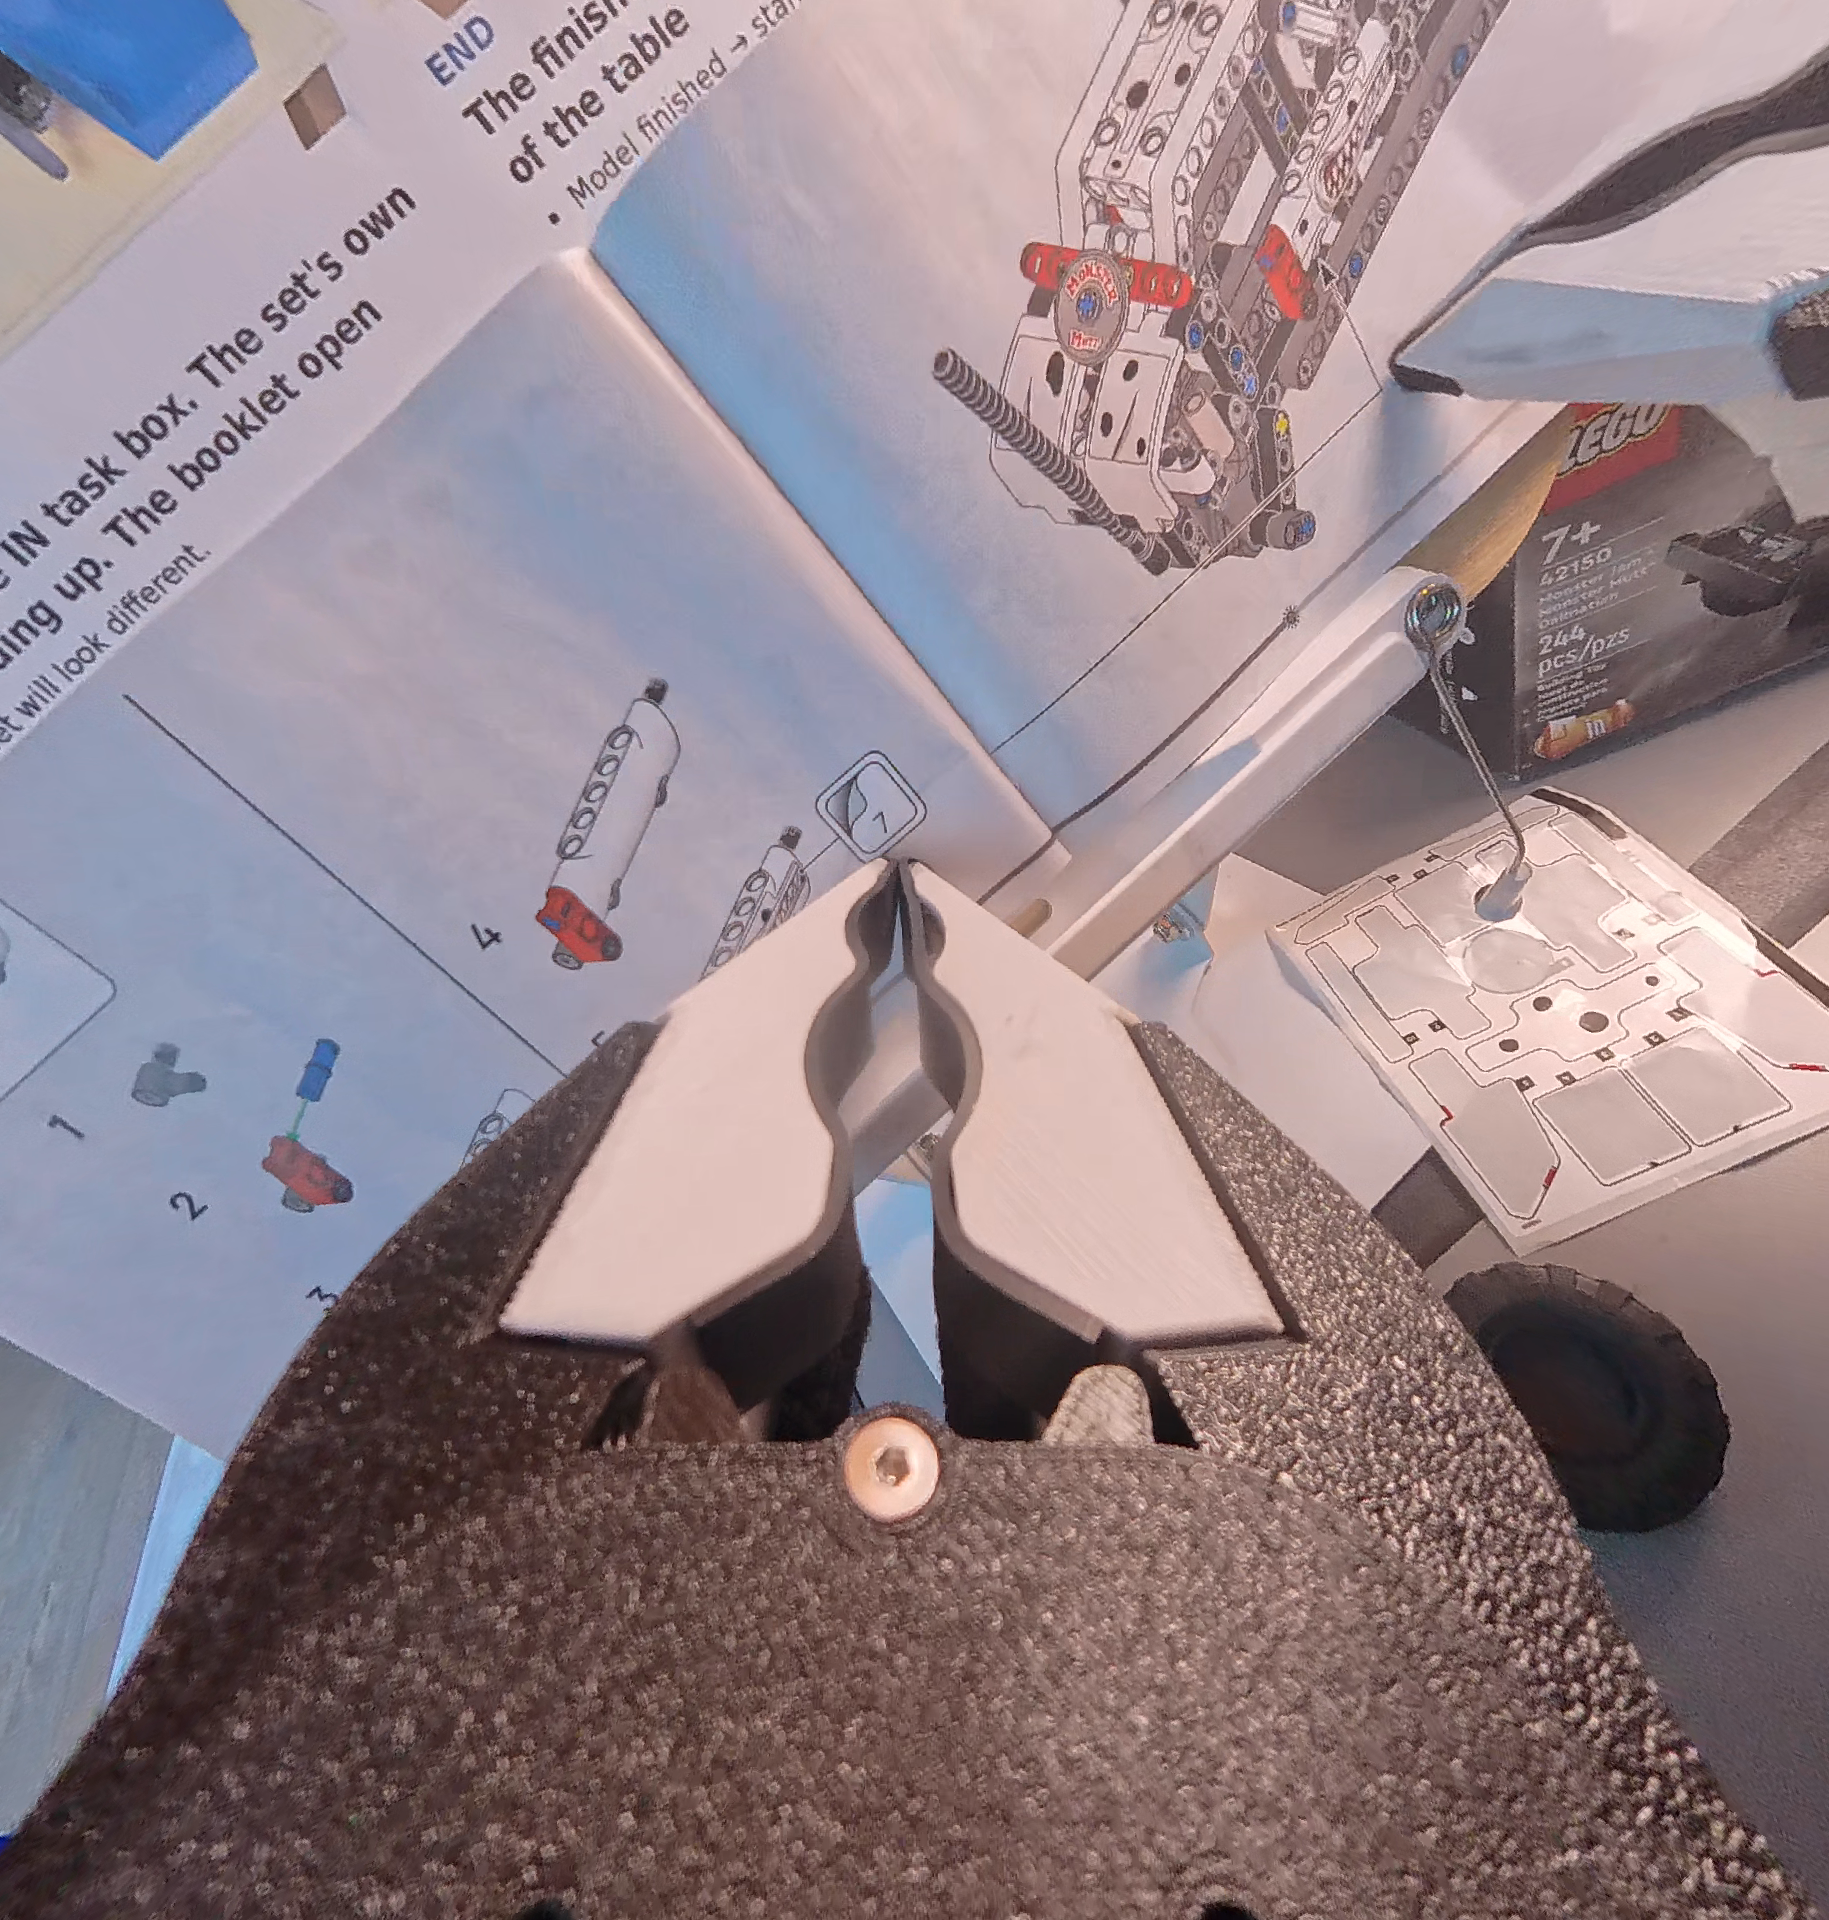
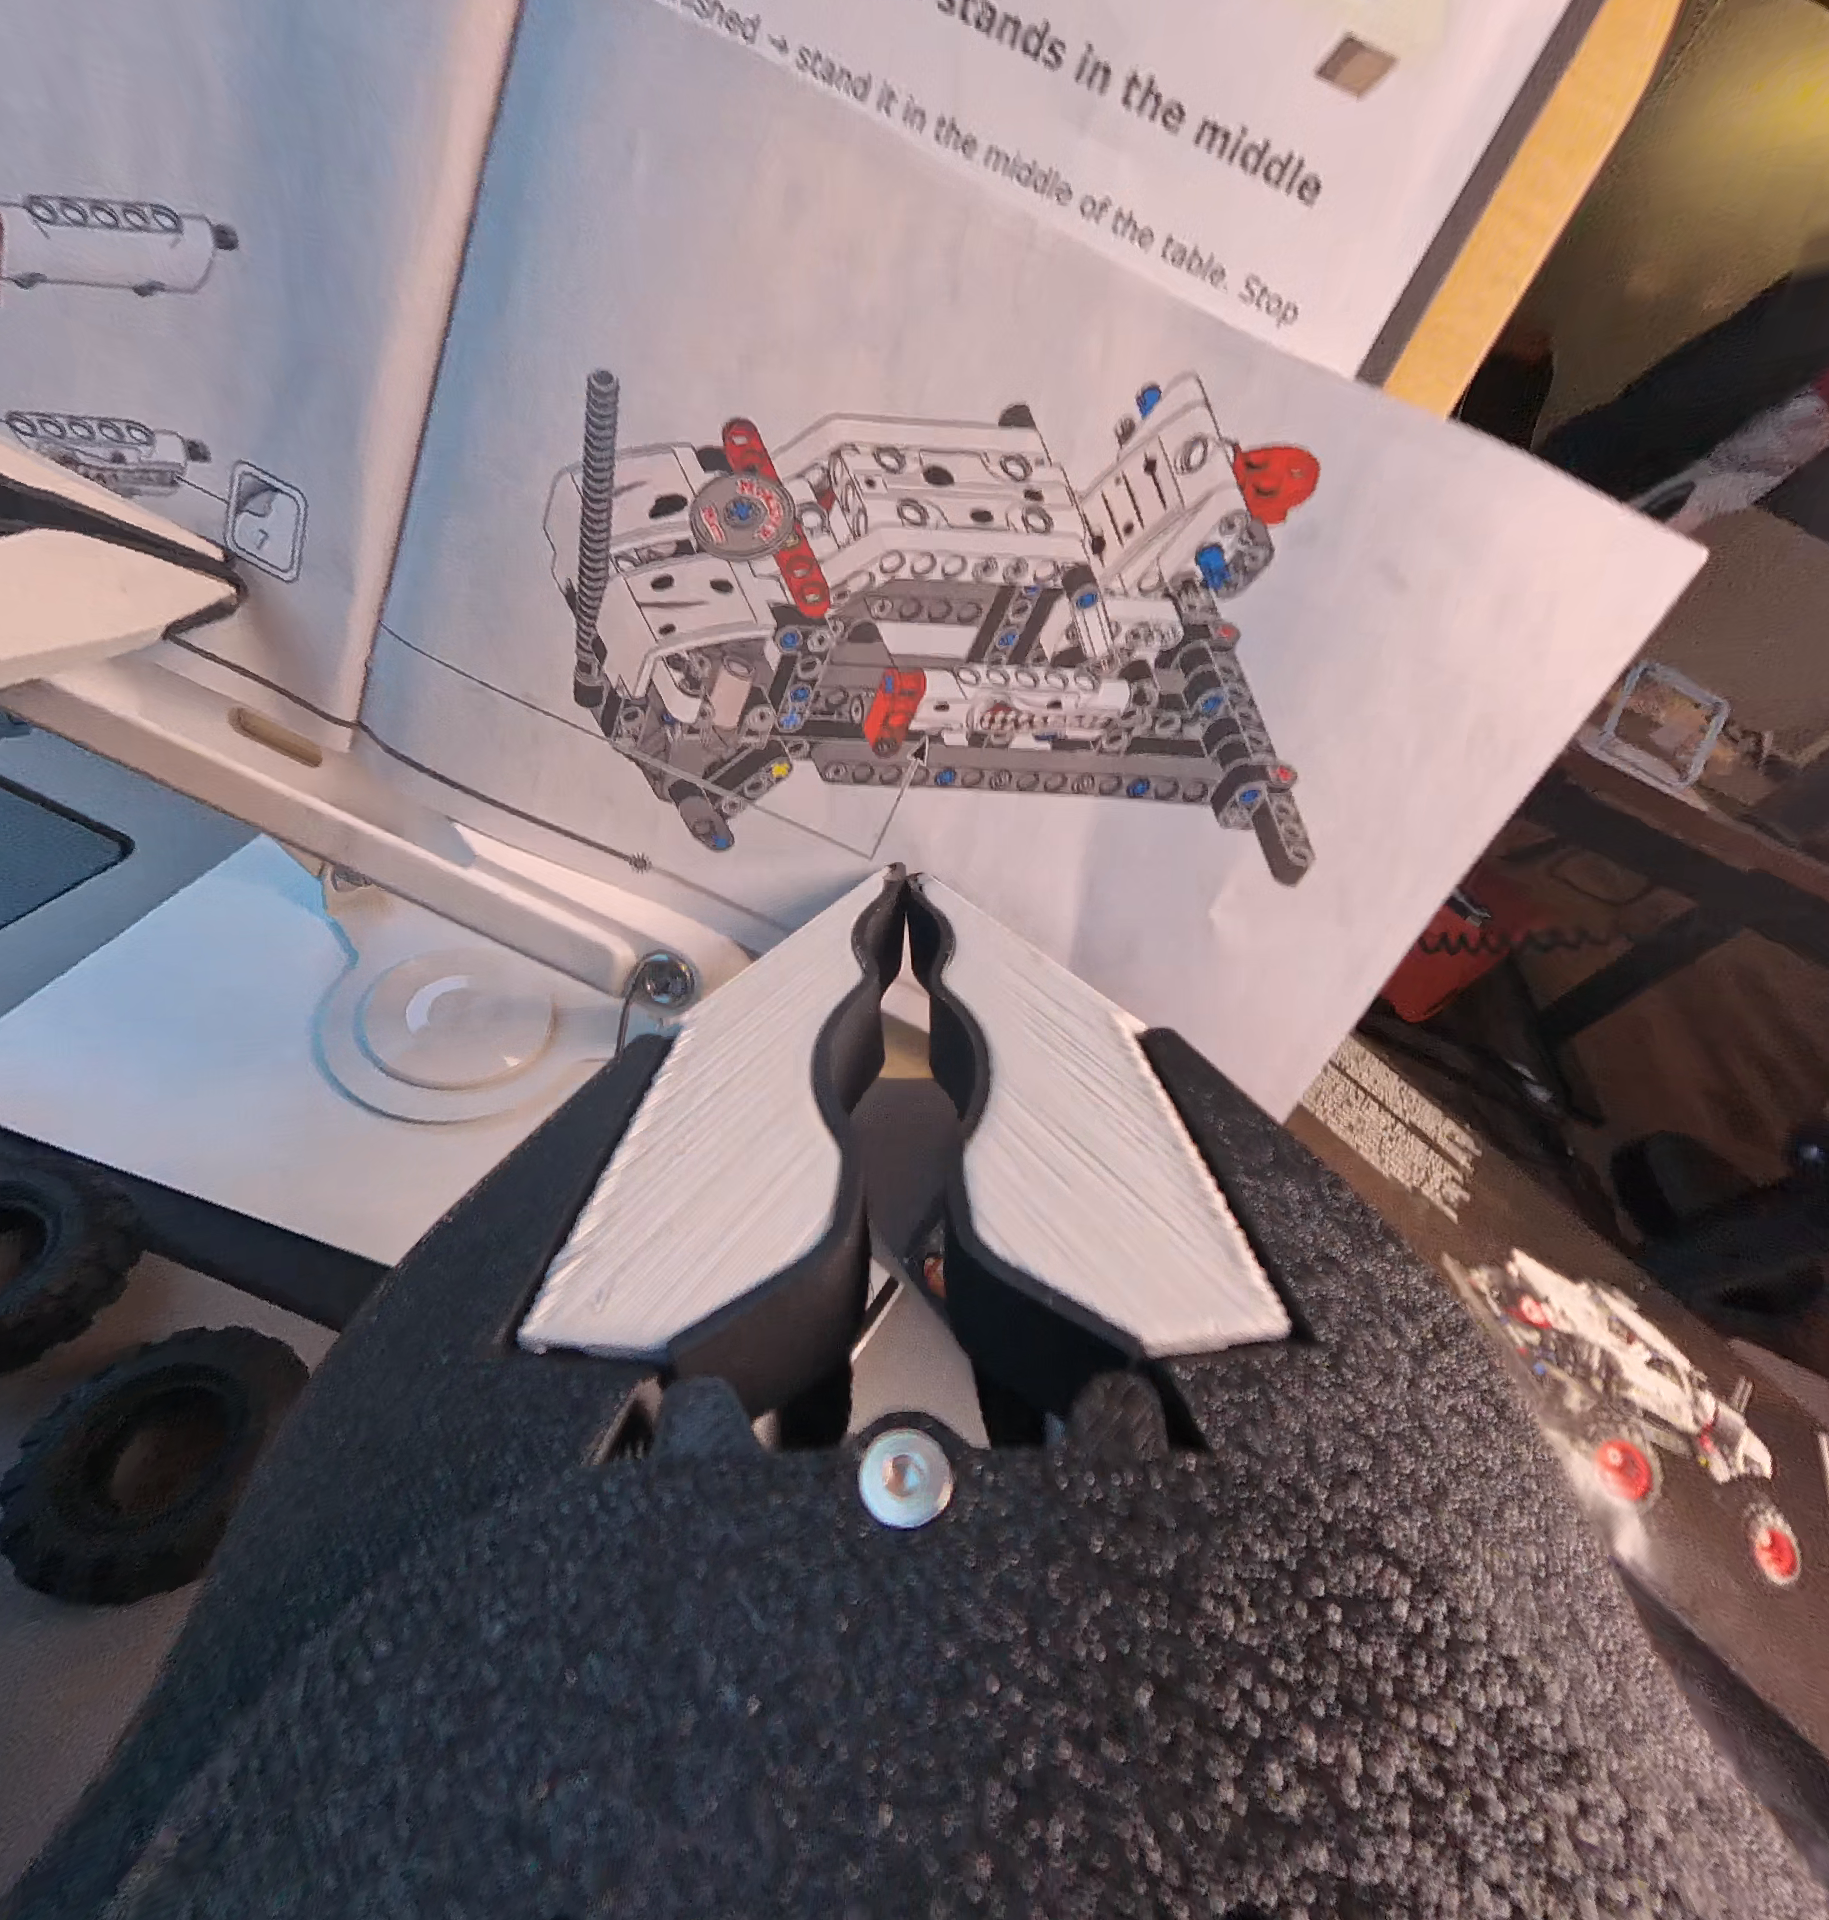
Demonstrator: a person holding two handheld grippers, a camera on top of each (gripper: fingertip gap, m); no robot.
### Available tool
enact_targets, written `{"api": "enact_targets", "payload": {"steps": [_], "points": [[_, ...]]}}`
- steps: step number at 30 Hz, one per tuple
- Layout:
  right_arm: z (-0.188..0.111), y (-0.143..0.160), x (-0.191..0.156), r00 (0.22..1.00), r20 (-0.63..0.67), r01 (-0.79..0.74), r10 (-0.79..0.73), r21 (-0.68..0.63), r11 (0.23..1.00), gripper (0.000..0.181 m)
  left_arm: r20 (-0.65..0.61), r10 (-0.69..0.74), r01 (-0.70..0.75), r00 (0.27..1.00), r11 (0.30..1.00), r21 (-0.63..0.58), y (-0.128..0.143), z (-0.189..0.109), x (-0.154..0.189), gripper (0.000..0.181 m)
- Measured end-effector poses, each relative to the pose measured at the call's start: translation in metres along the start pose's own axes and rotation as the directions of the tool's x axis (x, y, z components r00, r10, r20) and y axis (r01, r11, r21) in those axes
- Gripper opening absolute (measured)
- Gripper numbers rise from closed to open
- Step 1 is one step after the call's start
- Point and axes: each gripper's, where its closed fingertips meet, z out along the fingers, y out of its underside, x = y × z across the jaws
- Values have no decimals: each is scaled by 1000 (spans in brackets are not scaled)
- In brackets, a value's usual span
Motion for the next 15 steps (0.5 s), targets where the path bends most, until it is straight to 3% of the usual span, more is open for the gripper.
{"api": "enact_targets", "payload": {"steps": [6, 15], "points": [[-10, 23, 6, 996, 43, -79, 81, -41, 996, 8, -4, 0, 0, 1000, 1000, -26, 0, -2, 1, 0], [-39, 38, 5, 994, 80, -76, 79, -35, 996, 14, -50, -78, 80, 996, 996, 38, -7, -16, 9, 5]]}}
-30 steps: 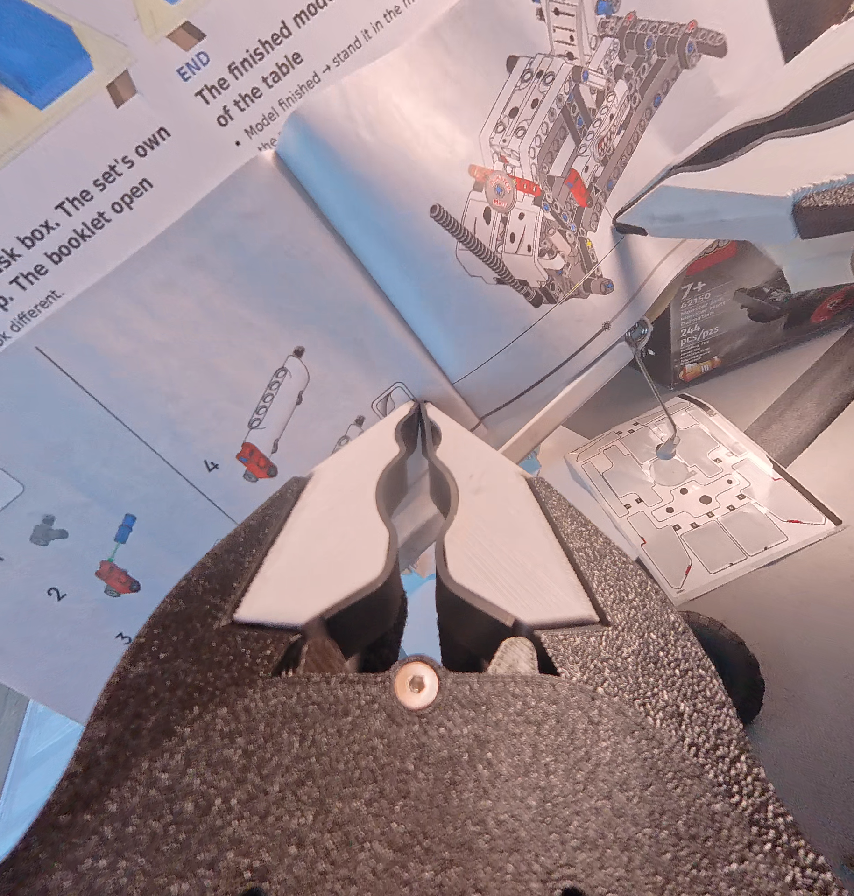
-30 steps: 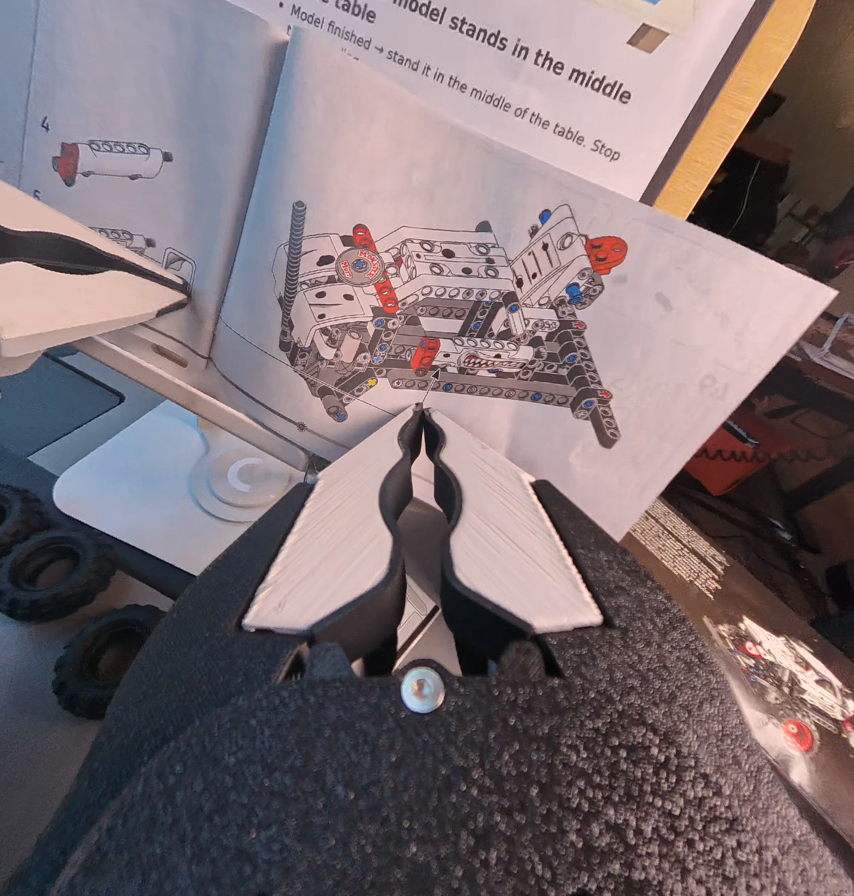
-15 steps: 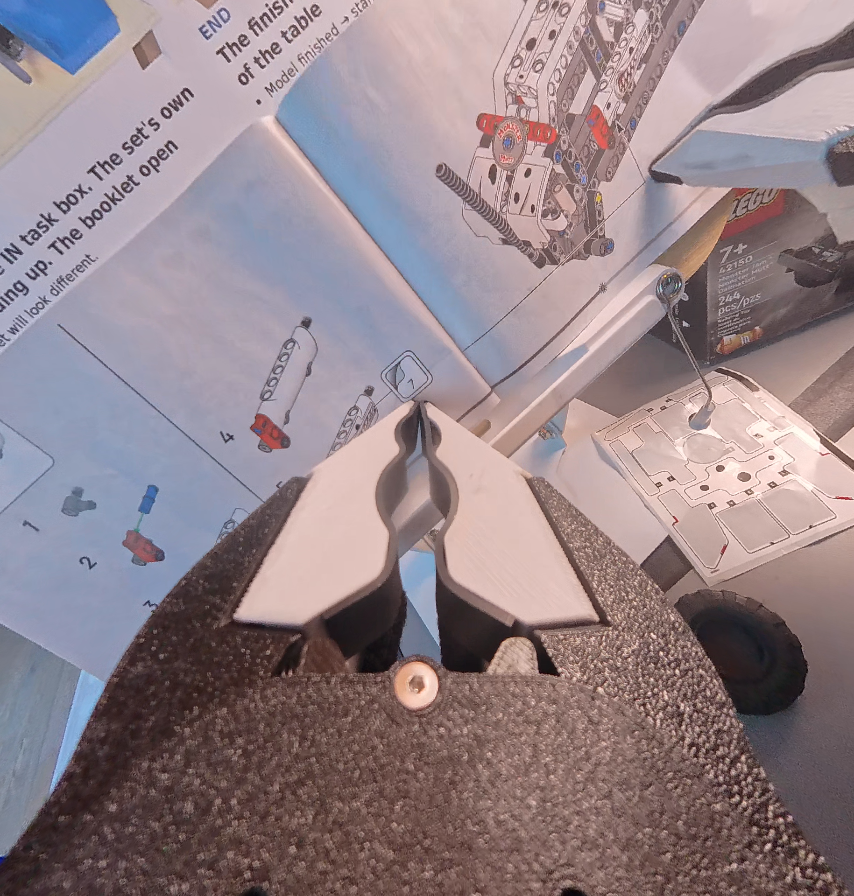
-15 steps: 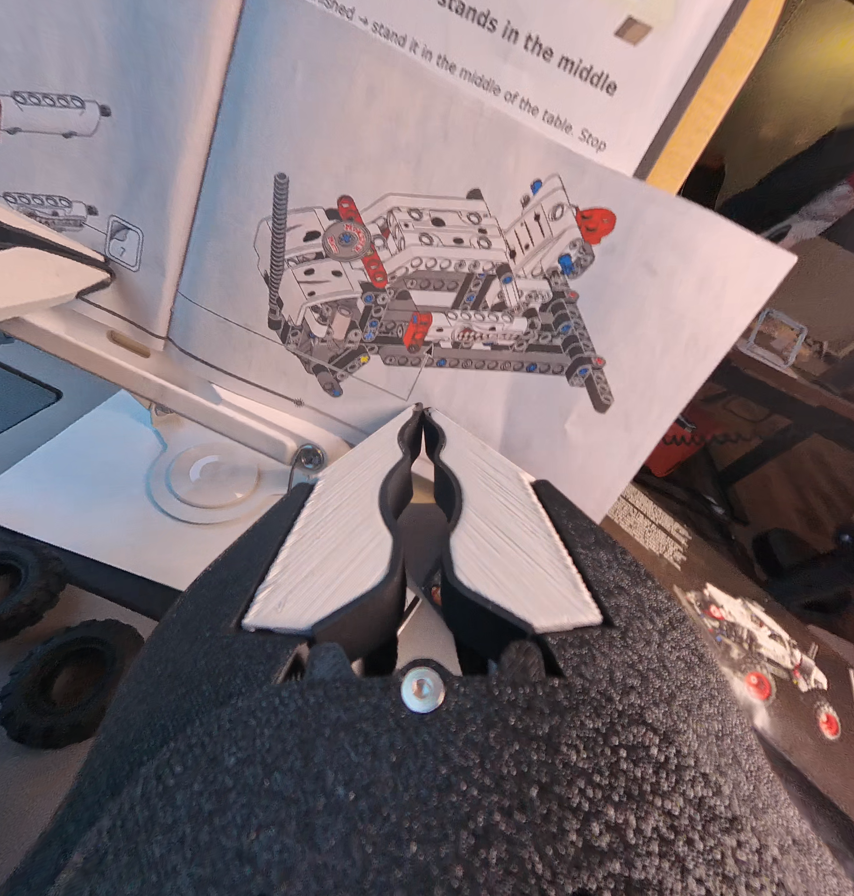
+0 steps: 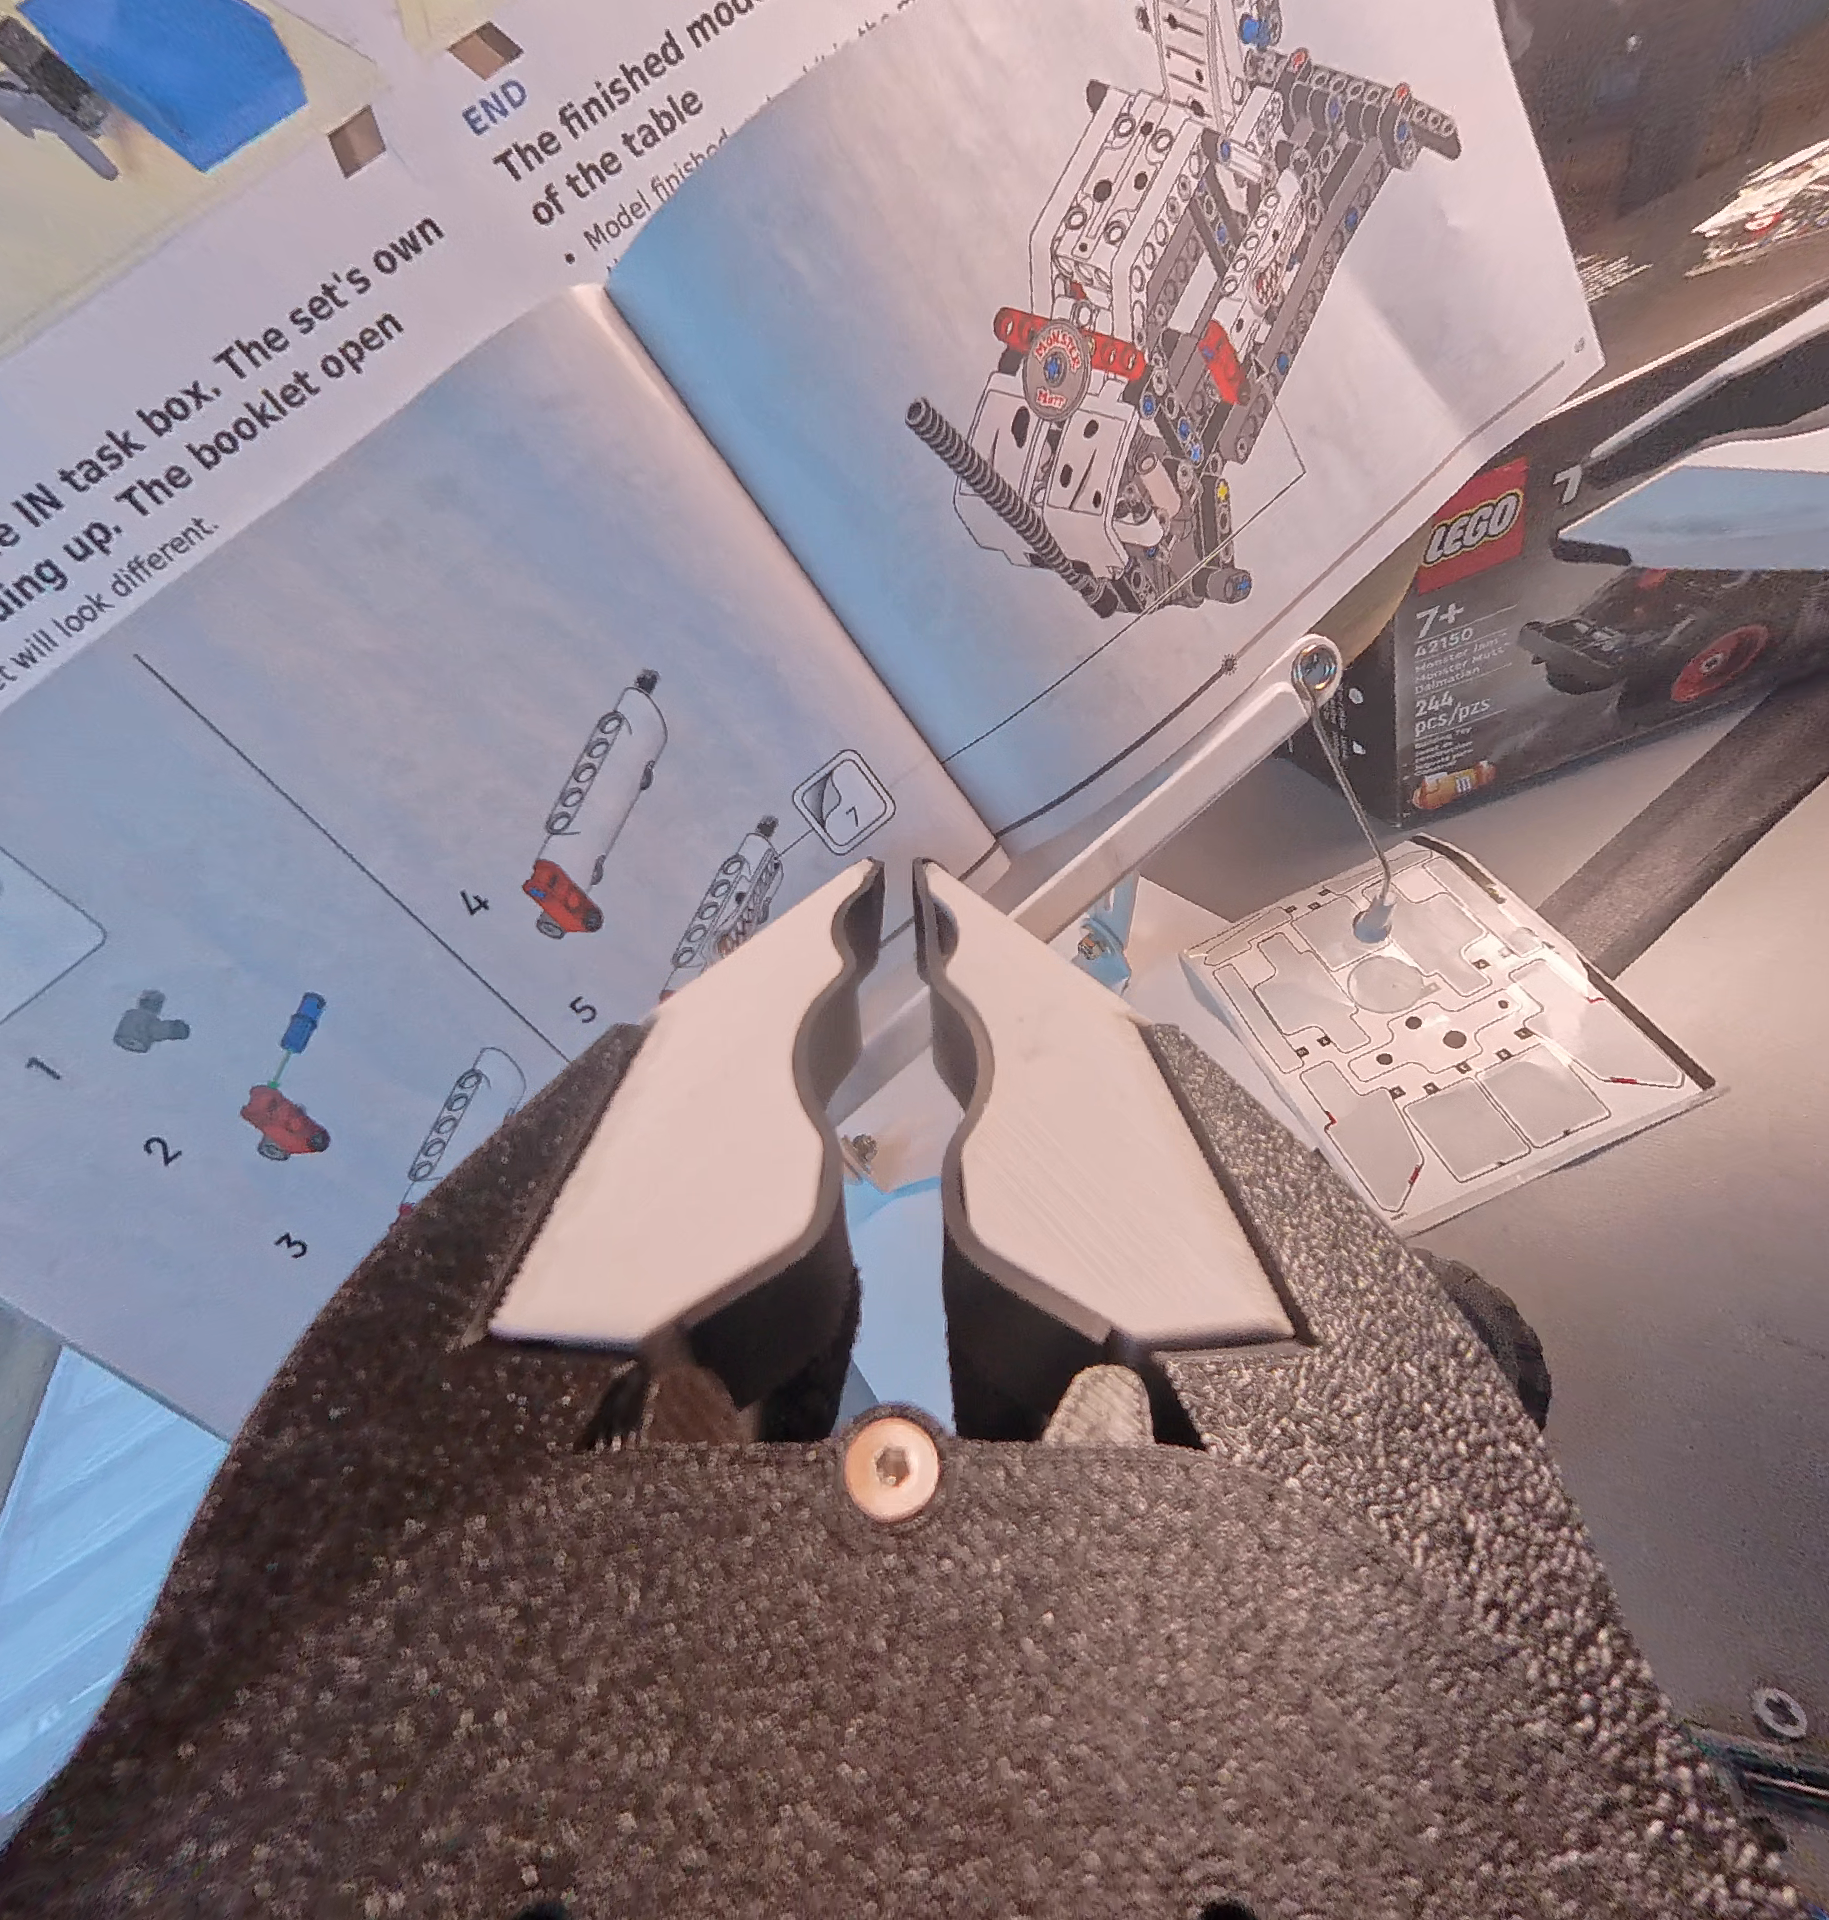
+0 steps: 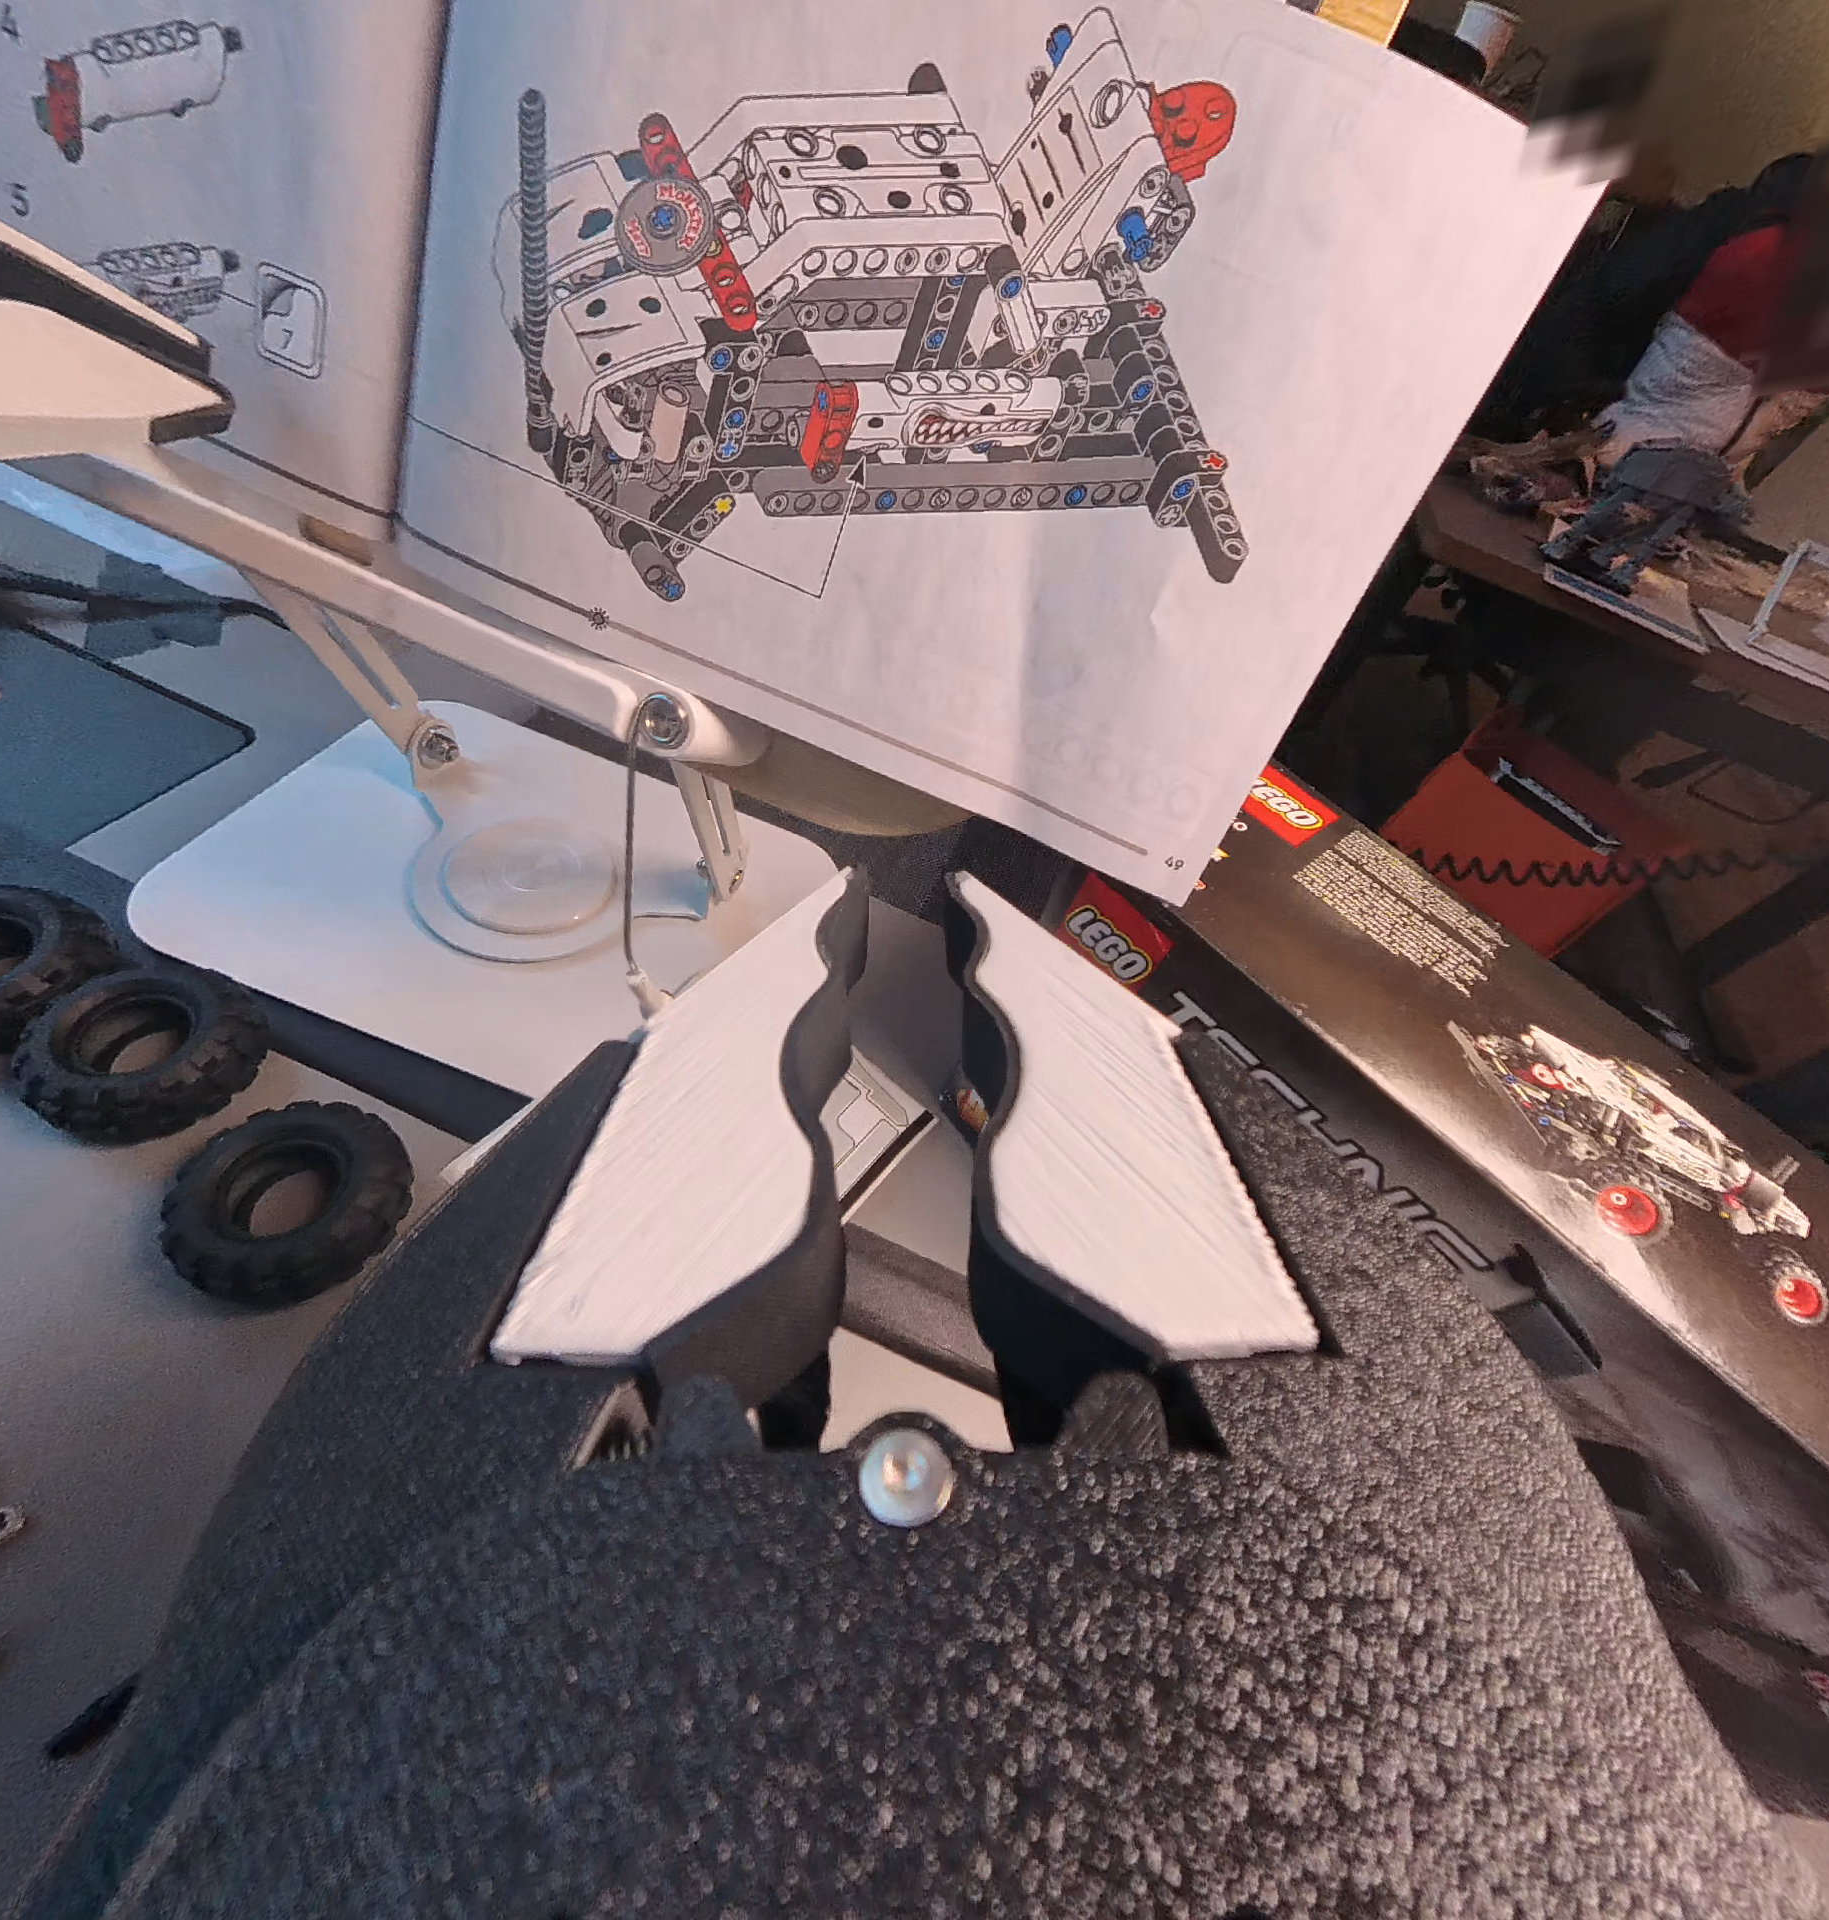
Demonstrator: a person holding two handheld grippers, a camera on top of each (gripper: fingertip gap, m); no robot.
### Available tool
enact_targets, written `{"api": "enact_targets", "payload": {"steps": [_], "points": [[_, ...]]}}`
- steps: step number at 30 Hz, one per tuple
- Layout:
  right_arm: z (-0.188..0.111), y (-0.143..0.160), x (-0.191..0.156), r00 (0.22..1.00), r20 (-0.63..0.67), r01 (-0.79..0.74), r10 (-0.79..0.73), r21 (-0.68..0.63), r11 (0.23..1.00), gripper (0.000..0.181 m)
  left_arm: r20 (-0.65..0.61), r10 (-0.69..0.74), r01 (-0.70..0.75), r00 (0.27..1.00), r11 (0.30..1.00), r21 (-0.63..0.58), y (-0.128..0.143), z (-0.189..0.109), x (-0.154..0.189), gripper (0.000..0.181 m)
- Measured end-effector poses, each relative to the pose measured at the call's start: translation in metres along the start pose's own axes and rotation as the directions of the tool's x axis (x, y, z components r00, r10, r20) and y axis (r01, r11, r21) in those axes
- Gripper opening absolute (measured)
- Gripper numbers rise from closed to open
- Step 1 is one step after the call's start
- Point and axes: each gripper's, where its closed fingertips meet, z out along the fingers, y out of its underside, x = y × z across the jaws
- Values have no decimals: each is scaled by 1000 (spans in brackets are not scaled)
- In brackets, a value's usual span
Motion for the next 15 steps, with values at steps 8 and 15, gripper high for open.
{"api": "enact_targets", "payload": {"steps": [8, 15], "points": [[-1, 29, -42, 990, 134, 51, -38, -94, 994, 23, -63, -175, 182, 982, 975, 130, 17, -45, 13, 14], [23, 61, -83, 953, 279, 164, -121, -133, 978, 47, -120, -368, 375, 922, 926, 46, 114, -54, -5, 43]]}}
